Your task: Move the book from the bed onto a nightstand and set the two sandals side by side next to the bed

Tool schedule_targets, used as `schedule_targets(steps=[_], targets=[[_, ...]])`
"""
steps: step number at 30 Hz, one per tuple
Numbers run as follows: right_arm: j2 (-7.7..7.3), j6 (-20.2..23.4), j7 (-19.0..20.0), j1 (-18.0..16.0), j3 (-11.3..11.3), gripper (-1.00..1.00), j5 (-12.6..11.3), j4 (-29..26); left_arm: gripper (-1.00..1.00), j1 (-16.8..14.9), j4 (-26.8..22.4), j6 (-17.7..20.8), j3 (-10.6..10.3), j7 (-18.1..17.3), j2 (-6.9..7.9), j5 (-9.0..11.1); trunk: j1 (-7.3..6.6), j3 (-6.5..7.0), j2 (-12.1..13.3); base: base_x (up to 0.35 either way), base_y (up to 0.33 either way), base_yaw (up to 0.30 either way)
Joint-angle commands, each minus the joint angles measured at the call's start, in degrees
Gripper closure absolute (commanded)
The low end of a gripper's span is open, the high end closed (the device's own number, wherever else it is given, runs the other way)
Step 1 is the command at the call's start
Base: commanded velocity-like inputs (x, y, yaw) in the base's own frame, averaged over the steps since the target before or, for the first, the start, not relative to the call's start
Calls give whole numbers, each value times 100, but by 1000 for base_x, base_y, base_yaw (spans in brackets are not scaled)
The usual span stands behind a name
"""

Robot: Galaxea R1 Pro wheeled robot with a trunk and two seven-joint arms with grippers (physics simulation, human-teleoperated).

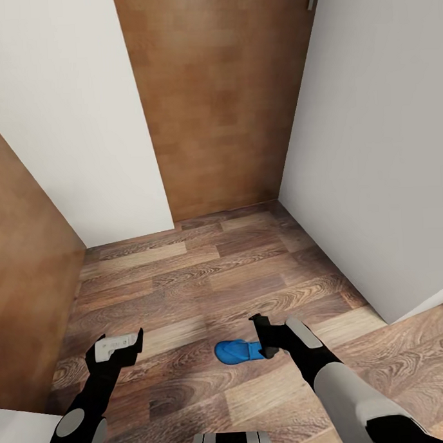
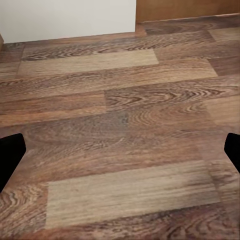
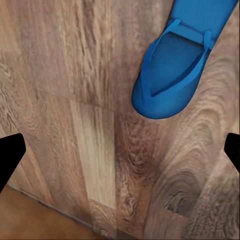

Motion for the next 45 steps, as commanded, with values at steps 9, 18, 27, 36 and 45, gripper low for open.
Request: schedule_targets(steps=[9,18,27,36,45], targets=[[-3,5,-28,-2,22,-100,-24,98,-100,-1,53,25,-4,7,7,35,-1,-4,-2,67,0,0],[-3,5,-27,-2,24,-100,-21,102,-100,-1,74,25,-11,12,-1,29,-1,-4,-2,10,0,0],[-3,5,-27,-3,26,-100,-20,102,-100,-1,90,25,-20,31,-106,17,19,-182,-13,0,0,0],[-3,5,-29,-1,27,-100,-17,102,-100,-1,92,25,-20,32,-150,5,43,-381,-25,0,0,0],[-3,6,-27,-3,27,-100,-16,102,-100,-1,92,25,-20,32,-151,2,66,-580,-37,0,0,0]])
